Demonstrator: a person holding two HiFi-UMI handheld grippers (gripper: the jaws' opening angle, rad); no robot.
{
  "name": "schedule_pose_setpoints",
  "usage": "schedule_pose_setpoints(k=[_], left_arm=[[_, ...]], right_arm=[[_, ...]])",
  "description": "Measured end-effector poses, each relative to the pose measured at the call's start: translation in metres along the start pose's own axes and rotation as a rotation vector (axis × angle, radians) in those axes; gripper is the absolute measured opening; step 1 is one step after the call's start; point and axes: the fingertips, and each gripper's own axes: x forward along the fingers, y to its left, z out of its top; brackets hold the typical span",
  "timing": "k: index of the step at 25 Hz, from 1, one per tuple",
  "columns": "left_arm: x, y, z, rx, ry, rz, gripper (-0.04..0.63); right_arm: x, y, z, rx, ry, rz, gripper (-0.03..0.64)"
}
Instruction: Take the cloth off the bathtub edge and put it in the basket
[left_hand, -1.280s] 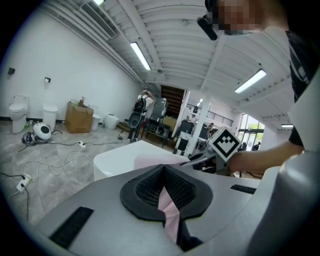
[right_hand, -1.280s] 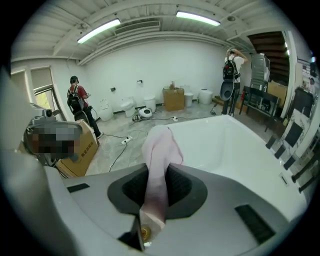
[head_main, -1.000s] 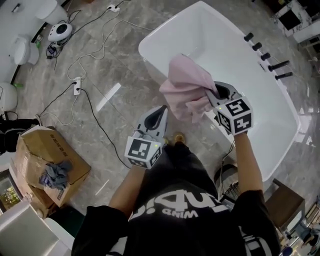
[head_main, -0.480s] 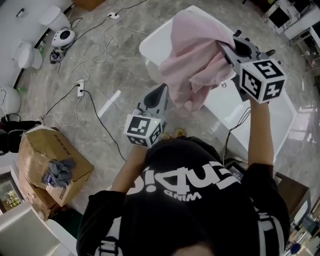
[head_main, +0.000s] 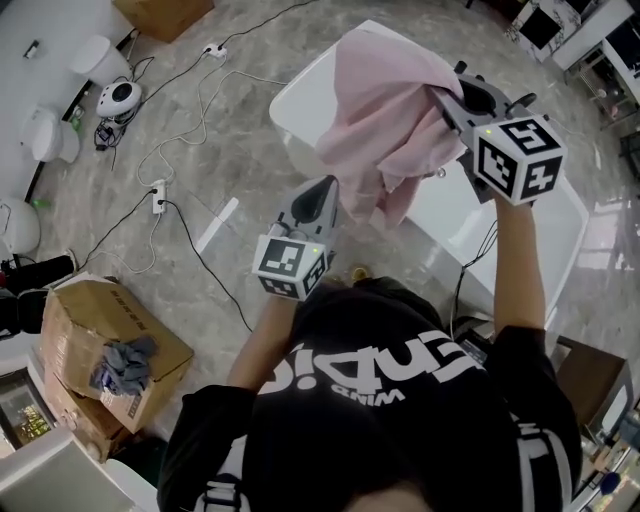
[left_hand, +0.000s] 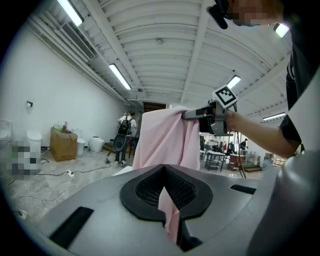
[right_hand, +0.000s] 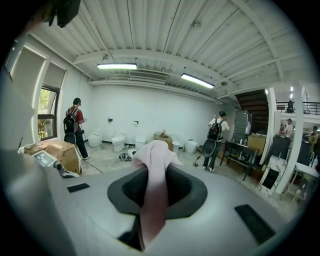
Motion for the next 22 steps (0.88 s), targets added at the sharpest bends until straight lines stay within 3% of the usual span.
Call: schedule_pose_setpoints(k=[5, 10, 16, 22], left_arm=[[-0.005, 0.000, 0.003, 0.000, 0.005, -0.082, 0.014], [-0.011, -0.011, 0.000, 0.021, 0.017, -0.221, 0.012], [0.010, -0.076, -0.004, 0.046, 0.032, -0.431, 0.012], [0.030, -0.167, -0.012, 0.077, 0.043, -0.704, 0.013]], right_arm=[[-0.004, -0.003, 0.001, 0.030, 0.004, -0.081, 0.063], [-0.040, 0.002, 0.001, 0.061, -0.002, -0.214, 0.063], [-0.132, -0.015, -0.015, 0.114, -0.002, -0.399, 0.063], [-0.246, -0.028, -0.034, 0.144, 0.021, -0.651, 0.063]])
